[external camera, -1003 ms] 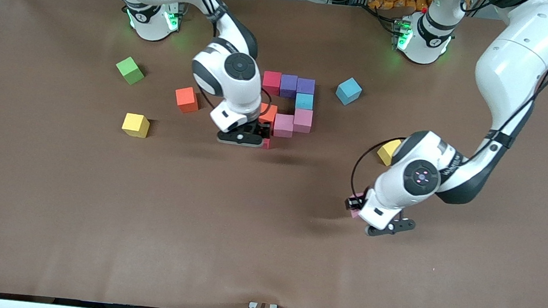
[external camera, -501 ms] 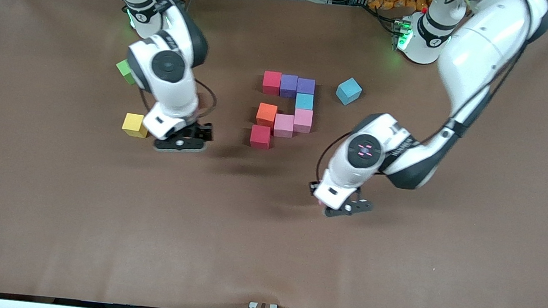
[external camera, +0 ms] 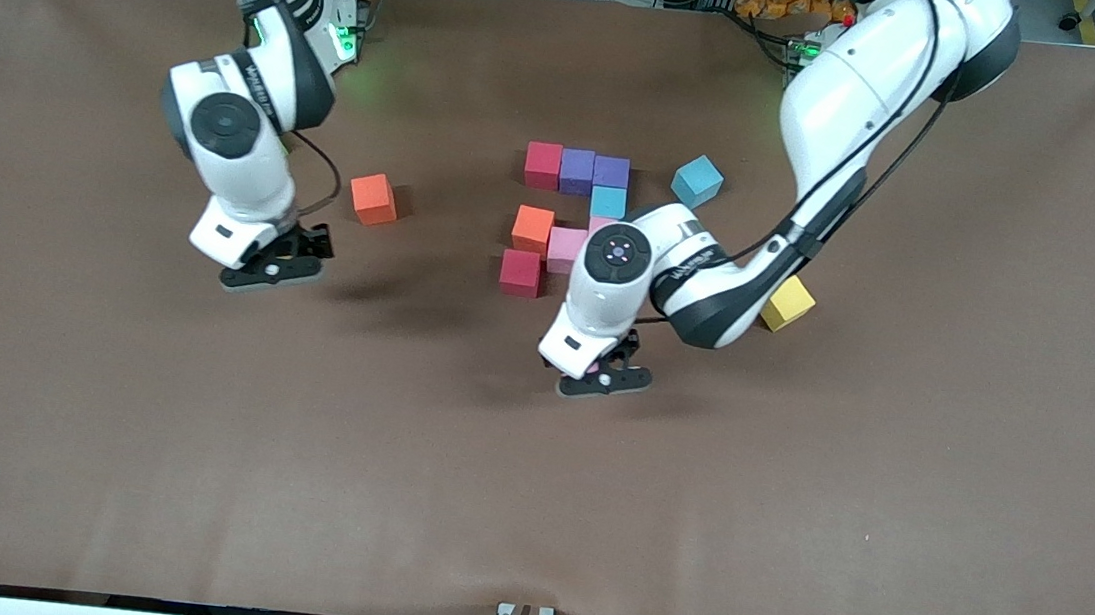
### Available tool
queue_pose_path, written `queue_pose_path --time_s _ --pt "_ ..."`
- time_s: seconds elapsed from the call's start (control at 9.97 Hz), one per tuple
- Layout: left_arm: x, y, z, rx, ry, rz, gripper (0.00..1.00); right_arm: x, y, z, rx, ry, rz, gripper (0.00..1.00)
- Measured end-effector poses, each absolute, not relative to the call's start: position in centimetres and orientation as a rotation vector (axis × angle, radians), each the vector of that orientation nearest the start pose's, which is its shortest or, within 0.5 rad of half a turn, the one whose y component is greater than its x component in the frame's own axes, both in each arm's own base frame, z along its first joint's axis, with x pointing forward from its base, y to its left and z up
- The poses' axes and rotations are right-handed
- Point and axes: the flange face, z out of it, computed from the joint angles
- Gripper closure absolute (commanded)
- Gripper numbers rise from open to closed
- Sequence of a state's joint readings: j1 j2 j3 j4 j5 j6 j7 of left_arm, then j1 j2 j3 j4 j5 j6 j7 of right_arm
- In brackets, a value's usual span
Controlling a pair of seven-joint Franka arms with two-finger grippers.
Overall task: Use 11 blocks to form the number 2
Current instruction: 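Grasp the yellow cube with the right gripper while the left gripper carries pink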
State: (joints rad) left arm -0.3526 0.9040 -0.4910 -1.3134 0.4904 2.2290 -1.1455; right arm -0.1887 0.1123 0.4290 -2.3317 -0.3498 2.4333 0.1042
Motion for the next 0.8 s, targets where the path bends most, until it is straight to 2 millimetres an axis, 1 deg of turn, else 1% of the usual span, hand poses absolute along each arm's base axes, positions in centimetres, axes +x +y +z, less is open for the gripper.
queue_pose_path --time_s 0.1,0.2,0.3,0.4,0.5,0.6,0.8 --pt "57.0 -49.9 23.9 -3.217 -0.333 -0.163 0.75 49.1 10.1 28.2 -3.227 -0.760 -0.033 0.14" --pt "56.3 -51.0 23.4 -3.225 -0.326 -0.176 0.75 48.8 8.2 27.8 -3.208 -0.840 -0.008 0.14" --pt "55.6 -52.0 23.0 -3.228 -0.317 -0.183 0.75 48.8 6.2 27.7 -3.200 -0.838 0.013 0.09" --pt "55.1 -52.6 22.8 -3.232 -0.317 -0.174 0.75 48.5 4.5 27.2 -3.188 -0.728 0.038 0.07" --pt "54.6 -53.0 22.7 -3.236 -0.318 -0.159 0.75 48.1 3.3 26.7 -3.156 -0.579 0.060 0.06" --pt "54.5 -53.2 22.6 -3.235 -0.315 -0.158 0.75 47.7 2.4 26.3 -3.126 -0.447 0.076 0.06" --pt "54.4 -53.2 22.1 -3.229 -0.314 -0.153 0.75 47.3 1.9 25.8 -3.084 -0.272 0.093 0.06"
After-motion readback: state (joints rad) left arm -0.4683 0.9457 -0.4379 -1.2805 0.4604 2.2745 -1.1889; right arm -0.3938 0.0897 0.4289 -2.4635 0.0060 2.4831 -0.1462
